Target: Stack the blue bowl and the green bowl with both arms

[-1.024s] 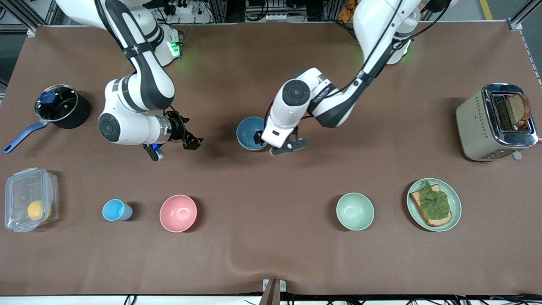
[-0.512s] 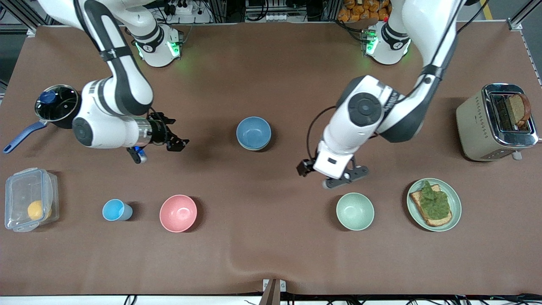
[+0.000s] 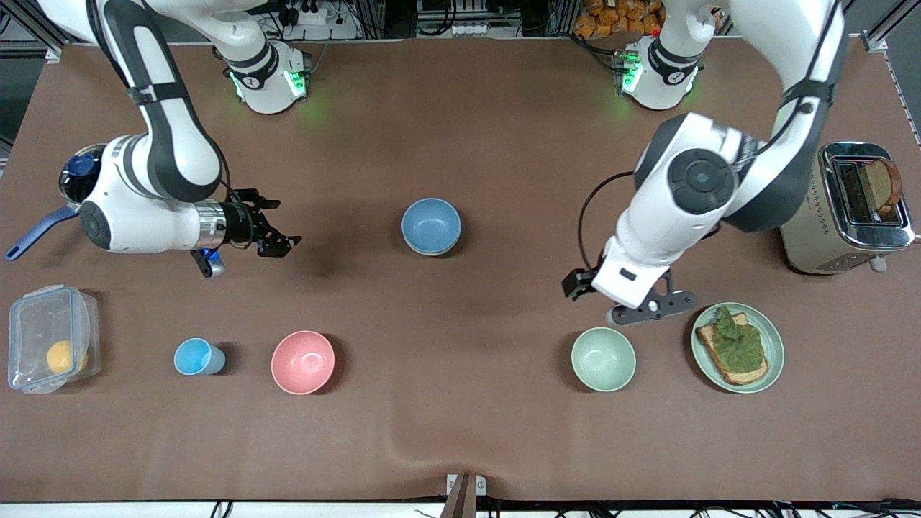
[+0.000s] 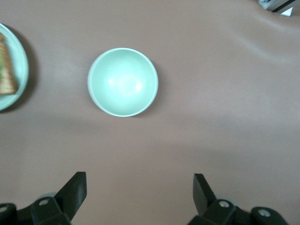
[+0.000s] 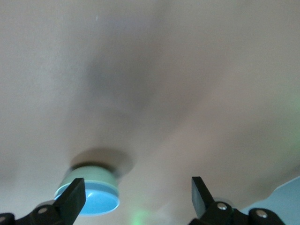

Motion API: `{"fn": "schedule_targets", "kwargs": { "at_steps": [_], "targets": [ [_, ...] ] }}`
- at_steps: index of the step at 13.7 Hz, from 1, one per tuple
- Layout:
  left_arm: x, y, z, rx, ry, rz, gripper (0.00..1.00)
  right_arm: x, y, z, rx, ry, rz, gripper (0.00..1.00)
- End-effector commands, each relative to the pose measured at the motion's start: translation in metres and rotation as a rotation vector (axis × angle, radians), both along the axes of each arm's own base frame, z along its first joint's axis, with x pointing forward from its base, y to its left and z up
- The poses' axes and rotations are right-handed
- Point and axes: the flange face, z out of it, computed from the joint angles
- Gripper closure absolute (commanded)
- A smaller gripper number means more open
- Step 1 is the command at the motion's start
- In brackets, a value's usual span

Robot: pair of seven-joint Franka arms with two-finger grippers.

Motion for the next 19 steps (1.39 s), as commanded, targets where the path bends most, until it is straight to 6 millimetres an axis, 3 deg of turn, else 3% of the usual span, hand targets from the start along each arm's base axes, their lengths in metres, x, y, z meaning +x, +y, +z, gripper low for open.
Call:
{"fn": "schedule_targets", "kwargs": {
  "at_steps": [1, 5, 8, 11, 13, 16, 19],
  "targets": [
    [-0.008, 0.028, 0.032, 0.058, -0.004, -0.056, 0.00, -0.003, -0.027, -0.005, 0.085, -0.005, -0.008, 0.00],
    [-0.015, 0.051, 0.063, 0.076, -0.018, -0.061, 0.00, 0.016, -0.123, 0.046, 0.028, -0.033, 0.091, 0.00],
    [-0.034, 0.101, 0.093, 0.117, 0.058, -0.146, 0.00, 0.033, -0.155, 0.097, -0.024, -0.093, 0.147, 0.00],
    [-0.044, 0.143, 0.110, 0.098, 0.115, -0.183, 0.00, 0.043, -0.159, 0.148, -0.086, -0.212, 0.240, 0.00],
    [-0.060, 0.154, 0.138, 0.108, 0.101, -0.162, 0.00, 0.044, -0.154, 0.193, -0.110, -0.315, 0.381, 0.00],
    [-0.088, 0.172, 0.170, 0.045, 0.092, -0.132, 0.00, 0.048, -0.108, 0.258, -0.234, -0.416, 0.529, 0.00],
    [-0.106, 0.186, 0.178, 0.037, 0.084, -0.166, 0.00, 0.042, -0.096, 0.299, -0.276, -0.524, 0.539, 0.00]
  ]
}}
